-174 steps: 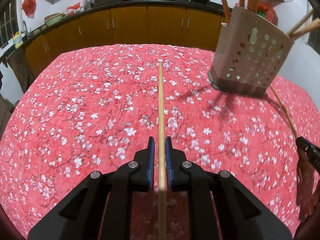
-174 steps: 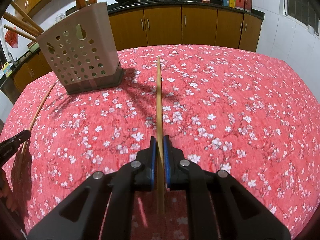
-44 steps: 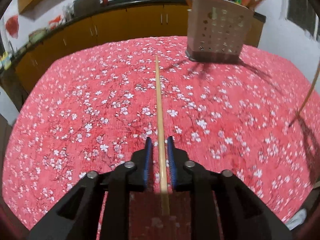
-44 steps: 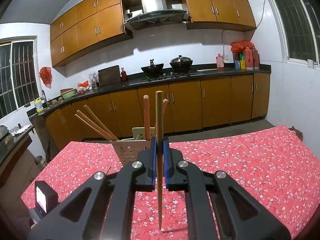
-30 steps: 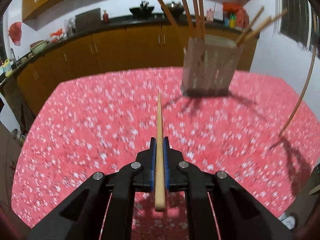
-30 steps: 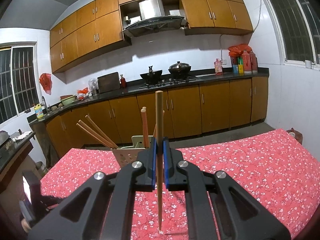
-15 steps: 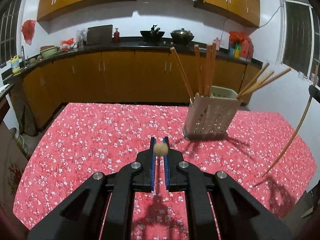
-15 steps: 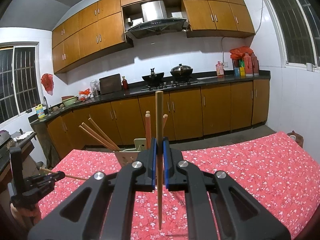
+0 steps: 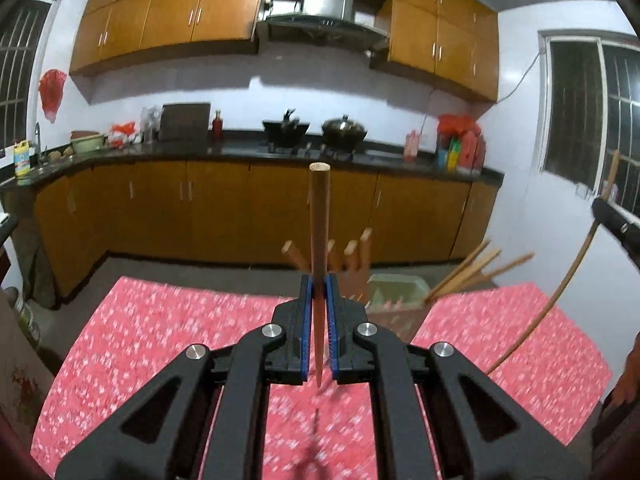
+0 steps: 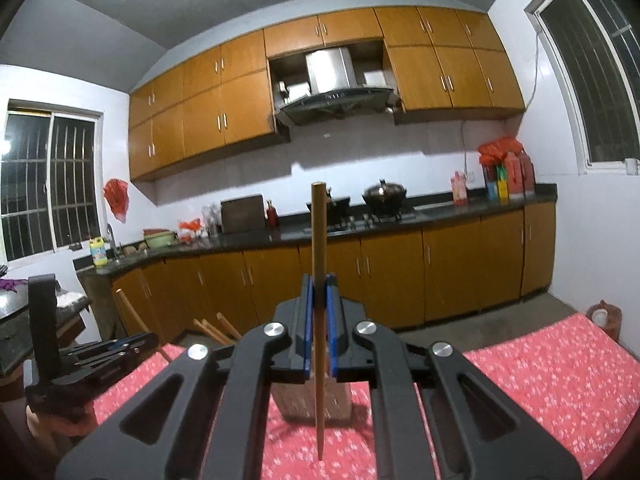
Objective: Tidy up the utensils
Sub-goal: 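Carry both held chopsticks upright over the beige holder and lower them in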
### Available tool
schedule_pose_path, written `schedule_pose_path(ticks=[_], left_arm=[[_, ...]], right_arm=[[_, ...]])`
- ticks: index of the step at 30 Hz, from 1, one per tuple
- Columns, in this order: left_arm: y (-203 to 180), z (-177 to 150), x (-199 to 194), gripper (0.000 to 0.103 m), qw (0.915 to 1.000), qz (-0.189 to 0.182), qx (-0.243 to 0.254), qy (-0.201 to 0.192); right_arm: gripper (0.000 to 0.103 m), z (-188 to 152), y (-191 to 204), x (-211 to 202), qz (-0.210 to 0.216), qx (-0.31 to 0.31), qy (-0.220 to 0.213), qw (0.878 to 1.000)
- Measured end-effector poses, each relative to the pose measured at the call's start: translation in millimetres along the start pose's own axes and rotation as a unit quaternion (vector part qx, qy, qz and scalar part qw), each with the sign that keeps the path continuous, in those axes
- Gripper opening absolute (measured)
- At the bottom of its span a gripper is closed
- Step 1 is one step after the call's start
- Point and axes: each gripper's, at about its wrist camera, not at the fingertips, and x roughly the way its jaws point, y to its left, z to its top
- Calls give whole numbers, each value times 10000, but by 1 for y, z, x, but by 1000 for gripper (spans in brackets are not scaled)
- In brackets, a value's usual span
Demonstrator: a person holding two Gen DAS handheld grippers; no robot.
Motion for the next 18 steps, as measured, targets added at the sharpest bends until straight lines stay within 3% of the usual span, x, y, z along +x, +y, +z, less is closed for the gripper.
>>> schedule_pose_path(ticks=[11, 18], left_arm=[[-36, 58, 4, 7, 9960, -359, -95, -814], [-35, 57, 39, 7, 9977, -197, -46, -648]], right_arm=[[8, 33, 5, 49, -117, 177, -656, 9976], [7, 33, 1, 90, -338, 138, -788, 9962]])
